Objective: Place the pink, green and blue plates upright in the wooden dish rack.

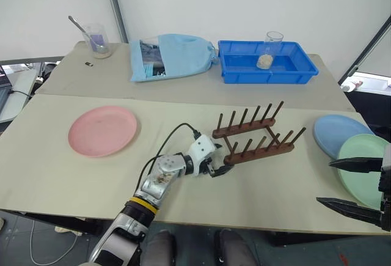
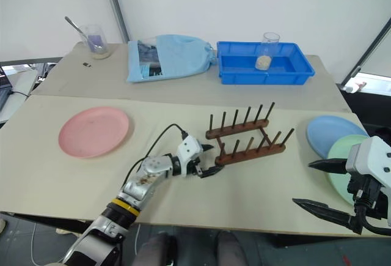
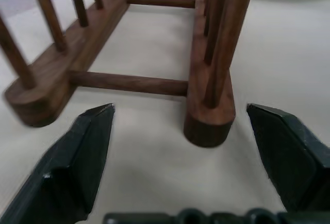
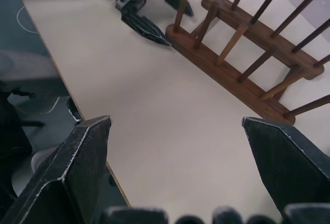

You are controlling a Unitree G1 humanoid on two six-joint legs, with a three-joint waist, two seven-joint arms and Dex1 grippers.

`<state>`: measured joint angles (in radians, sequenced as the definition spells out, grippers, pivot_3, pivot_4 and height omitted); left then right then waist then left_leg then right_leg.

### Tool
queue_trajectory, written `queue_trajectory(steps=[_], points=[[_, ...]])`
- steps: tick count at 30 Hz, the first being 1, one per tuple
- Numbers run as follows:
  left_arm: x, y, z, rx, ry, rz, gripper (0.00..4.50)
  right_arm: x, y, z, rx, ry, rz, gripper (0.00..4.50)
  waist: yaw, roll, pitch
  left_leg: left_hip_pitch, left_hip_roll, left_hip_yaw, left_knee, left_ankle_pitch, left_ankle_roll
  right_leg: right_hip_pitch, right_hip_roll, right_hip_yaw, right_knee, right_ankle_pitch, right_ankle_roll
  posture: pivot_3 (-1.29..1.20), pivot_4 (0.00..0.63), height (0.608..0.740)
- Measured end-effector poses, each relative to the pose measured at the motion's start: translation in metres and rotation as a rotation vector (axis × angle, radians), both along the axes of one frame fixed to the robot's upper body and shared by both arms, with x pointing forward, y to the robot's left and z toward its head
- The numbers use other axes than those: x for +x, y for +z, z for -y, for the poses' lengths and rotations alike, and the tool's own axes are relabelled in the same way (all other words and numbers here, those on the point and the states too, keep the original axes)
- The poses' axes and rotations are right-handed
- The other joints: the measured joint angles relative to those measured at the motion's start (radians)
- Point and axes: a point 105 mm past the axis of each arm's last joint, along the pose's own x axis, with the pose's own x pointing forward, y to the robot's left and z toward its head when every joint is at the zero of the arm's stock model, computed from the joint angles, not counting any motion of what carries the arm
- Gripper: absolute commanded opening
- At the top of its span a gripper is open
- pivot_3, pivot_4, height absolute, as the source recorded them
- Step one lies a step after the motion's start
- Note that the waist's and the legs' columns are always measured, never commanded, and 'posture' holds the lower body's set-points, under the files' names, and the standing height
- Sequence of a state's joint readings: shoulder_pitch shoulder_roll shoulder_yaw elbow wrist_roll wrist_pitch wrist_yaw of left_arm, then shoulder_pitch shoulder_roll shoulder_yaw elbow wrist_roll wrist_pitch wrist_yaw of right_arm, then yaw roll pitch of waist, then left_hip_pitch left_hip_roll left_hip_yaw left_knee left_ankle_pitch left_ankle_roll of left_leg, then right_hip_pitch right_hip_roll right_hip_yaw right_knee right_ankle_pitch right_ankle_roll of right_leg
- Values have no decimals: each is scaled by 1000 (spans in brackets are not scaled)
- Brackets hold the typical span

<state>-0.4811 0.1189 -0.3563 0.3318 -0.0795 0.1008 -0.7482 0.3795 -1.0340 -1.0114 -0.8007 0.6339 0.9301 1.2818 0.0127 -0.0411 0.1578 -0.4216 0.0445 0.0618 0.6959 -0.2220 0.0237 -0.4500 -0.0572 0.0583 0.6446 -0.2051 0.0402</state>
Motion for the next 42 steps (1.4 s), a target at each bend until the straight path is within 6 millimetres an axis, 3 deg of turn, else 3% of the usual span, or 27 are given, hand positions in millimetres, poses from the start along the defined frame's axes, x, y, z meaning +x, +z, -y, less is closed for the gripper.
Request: queue_trajectory(steps=[2, 4, 8, 16, 26, 28, 30, 32, 34, 38, 40, 42], points=[[0, -1, 5, -6, -13, 0, 1640, -1, 1, -2, 4, -3, 2, 4500, 0, 0, 0, 0, -1, 0, 0, 0, 0, 1, 0, 0, -1, 0, 0, 0, 150, 696], [-3, -2, 10, -6, -38, 6, 875, -2, 2, -3, 2, -5, 9, 4500, 0, 0, 0, 1, -1, -2, 0, 0, 0, 4, 0, 0, -3, 0, 1, 0, 150, 696], [-5, -3, 10, 4, -63, 14, 872, -5, 0, -6, 8, -2, -9, 4500, 0, 0, 0, 2, -2, -3, 0, 0, 0, 8, 0, 0, -4, -1, 2, 0, 150, 696], [-14, 0, -5, 73, -301, 9, 872, -28, -12, 2, 13, -81, -73, 4500, 3, 1, 0, 1, -2, -6, 0, 0, 0, 8, 0, -3, -5, -2, 2, 0, 150, 696], [-8, 2, 23, 102, -420, 25, 872, -43, -26, -4, 14, -101, -86, 4500, -1, 1, 0, -2, -2, -9, 0, -1, 1, 10, -1, -5, -14, -1, 3, 0, 150, 696], [-6, 1, 25, 113, -424, 23, 1905, -43, -27, -3, 12, -107, -84, 4500, -1, 0, 0, -2, -2, -9, -1, -1, 2, 10, -1, -5, -14, -1, 3, 0, 150, 696], [-4, -1, 23, 127, -424, 27, 2634, -43, -28, -4, 9, -103, -83, 4500, -1, 0, 0, -2, -2, -9, -1, -1, 2, 10, -1, -5, -14, -1, 3, 0, 150, 696], [-1, 0, 17, 132, -413, 42, 3797, -42, -31, -5, 17, -100, -93, 4500, -2, 1, 0, -2, -2, -9, -1, -1, 2, 10, -1, -6, -14, -1, 3, 0, 150, 696], [2, 0, 9, 145, -405, 49, 4469, -41, -33, -6, 19, -90, -91, 4500, -2, 1, 0, -2, -2, -9, -1, -1, 2, 10, -1, -6, -14, -1, 3, 0, 150, 696], [-2, 12, -32, 175, -411, 65, 4469, -30, -43, -5, -11, -86, -72, 4500, -16, 1, -1, -1, 1, -8, -2, -1, 2, 9, 0, -7, -13, -1, 2, 0, 150, 696], [-15, 18, -51, 199, -433, 41, 3873, -18, -51, 1, -40, -102, -60, 4500, -24, 2, -1, -1, 2, -8, -3, -1, 2, 9, -1, -7, -13, -1, 2, 0, 150, 696], [-31, 18, -59, 215, -459, -1, 3177, -4, -61, 6, -69, -115, -55, 4500, -24, 3, -2, 0, 2, -8, -2, -1, 2, 10, -2, -7, -14, -1, 2, 0, 150, 696]])
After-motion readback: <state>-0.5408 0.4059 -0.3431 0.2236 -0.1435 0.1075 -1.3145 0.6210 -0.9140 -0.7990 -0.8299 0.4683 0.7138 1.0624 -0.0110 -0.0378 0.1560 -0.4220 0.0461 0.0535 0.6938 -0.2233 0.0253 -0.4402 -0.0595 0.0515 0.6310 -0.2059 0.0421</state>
